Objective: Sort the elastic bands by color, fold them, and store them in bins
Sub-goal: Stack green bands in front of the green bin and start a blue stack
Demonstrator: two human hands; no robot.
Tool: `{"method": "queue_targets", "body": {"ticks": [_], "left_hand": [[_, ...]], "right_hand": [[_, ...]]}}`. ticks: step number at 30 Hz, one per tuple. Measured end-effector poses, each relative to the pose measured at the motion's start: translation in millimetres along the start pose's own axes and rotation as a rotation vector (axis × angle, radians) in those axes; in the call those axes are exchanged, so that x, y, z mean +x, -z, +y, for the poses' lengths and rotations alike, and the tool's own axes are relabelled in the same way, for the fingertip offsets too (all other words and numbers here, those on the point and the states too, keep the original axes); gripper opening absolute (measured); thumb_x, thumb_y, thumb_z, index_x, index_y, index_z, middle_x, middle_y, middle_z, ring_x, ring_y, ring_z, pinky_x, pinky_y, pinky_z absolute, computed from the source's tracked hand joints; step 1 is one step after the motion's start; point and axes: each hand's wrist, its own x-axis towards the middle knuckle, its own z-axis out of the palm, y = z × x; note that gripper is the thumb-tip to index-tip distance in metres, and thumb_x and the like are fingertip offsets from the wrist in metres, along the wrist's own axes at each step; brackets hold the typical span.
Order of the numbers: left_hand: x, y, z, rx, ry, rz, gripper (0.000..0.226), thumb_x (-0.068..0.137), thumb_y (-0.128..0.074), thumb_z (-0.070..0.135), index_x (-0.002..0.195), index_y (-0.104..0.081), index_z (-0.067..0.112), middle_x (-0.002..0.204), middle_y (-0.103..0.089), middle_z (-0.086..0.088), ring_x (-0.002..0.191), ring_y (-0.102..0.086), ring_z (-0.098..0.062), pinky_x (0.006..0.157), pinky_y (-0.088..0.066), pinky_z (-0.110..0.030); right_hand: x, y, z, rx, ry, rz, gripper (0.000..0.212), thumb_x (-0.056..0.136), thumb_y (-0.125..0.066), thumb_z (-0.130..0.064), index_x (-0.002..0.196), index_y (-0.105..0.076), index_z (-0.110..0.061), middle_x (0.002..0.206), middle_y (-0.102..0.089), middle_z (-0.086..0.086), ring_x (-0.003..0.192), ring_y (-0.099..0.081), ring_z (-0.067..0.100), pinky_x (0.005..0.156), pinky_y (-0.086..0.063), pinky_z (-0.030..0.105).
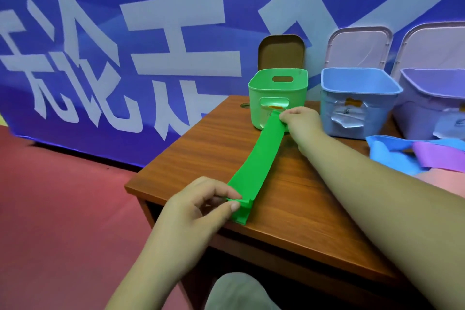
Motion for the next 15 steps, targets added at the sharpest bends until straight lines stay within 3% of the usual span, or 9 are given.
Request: {"method": "queue_targets", "body": {"ticks": [5, 9, 15], "left_hand": [[0, 4, -8, 0.063, -0.083, -0.015, 0.022, 0.088, -0.082, 0.015, 0.092, -0.080, 0.036, 0.104, -0.068, 0.007, 0.093, -0.068, -0.024, 0.079, -0.050, -0.018], [-1, 7, -16, 0.119, -0.099, -0.037, 0.023, 0.087, -0.084, 0.017, 0.093, -0.080, 0.038, 0.106, -0.065, 0.008, 0.099, -0.066, -0.020, 0.079, -0.048, -0.014], [-2, 7, -24, 0.133, -0.091, -0.038, 0.025, 0.085, -0.085, 0.014, 0.095, -0.082, 0.037, 0.106, -0.064, 0.009, 0.099, -0.064, -0.016, 0.079, -0.046, -0.012]], "right_hand": [[1, -18, 11, -0.083, 0.009, -0.025, 0.010, 0.085, -0.077, -0.027, 0.076, -0.075, -0.025, 0.093, -0.077, -0.002, 0.095, -0.071, 0.024, 0.090, -0.058, 0.039], [-1, -23, 20, -0.207, 0.051, -0.018, 0.010, 0.090, -0.070, -0.033, 0.086, -0.077, -0.027, 0.095, -0.074, -0.009, 0.095, -0.068, 0.018, 0.083, -0.054, 0.034], [1, -26, 22, -0.325, 0.104, 0.007, 0.015, 0.090, -0.063, -0.033, 0.091, -0.076, -0.026, 0.098, -0.073, -0.008, 0.099, -0.066, 0.019, 0.082, -0.052, 0.033]]}}
